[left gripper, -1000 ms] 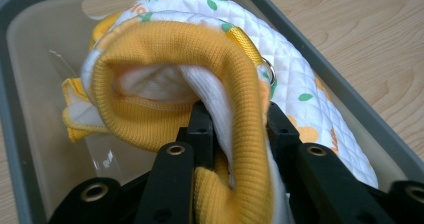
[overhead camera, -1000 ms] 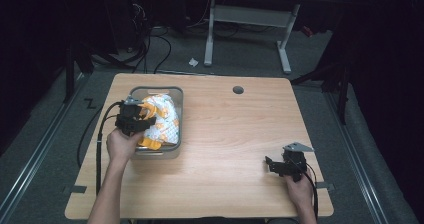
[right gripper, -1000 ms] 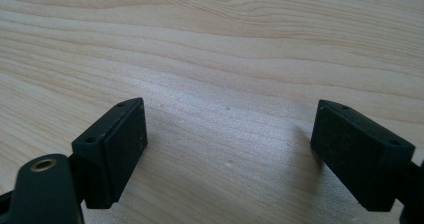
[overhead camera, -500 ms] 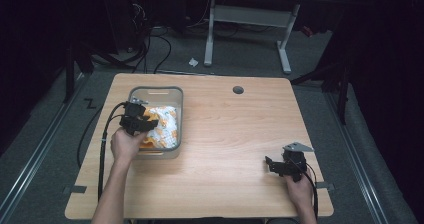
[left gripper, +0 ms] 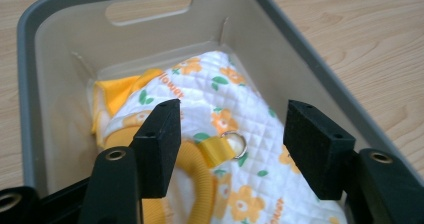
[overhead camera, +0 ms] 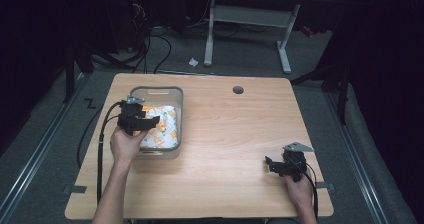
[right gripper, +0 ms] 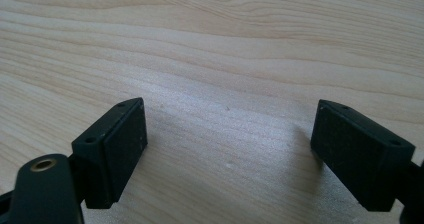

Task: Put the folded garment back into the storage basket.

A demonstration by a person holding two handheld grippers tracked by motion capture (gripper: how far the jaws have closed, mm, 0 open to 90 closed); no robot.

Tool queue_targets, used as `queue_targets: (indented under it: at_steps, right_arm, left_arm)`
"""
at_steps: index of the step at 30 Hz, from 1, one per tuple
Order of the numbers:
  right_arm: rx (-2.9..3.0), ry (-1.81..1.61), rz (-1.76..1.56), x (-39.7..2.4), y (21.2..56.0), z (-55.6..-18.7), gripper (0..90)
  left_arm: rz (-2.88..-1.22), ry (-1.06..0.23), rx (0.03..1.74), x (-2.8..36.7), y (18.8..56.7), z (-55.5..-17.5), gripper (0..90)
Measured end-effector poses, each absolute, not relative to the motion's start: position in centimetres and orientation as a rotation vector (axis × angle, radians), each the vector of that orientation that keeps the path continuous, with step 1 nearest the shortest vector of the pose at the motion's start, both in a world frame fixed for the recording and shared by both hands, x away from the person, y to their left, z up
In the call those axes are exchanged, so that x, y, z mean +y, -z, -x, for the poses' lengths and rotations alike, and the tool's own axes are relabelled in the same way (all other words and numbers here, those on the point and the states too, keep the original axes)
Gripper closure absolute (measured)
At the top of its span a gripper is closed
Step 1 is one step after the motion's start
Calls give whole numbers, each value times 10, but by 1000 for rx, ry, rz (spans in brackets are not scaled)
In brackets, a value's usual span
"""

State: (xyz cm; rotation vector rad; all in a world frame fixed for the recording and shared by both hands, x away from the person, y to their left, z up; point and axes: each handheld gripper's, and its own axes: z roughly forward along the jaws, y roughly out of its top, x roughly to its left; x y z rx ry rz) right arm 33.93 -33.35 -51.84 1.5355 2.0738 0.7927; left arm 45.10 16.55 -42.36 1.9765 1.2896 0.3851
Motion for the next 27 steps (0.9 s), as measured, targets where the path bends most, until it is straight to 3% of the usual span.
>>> queue_targets:
  at_steps: [27]
  right_arm:
    - [2074, -793, -1534, -333, 518, -339, 147]
  left_arm:
    - [-1928, -401, 1110, 129, 402, -418, 351]
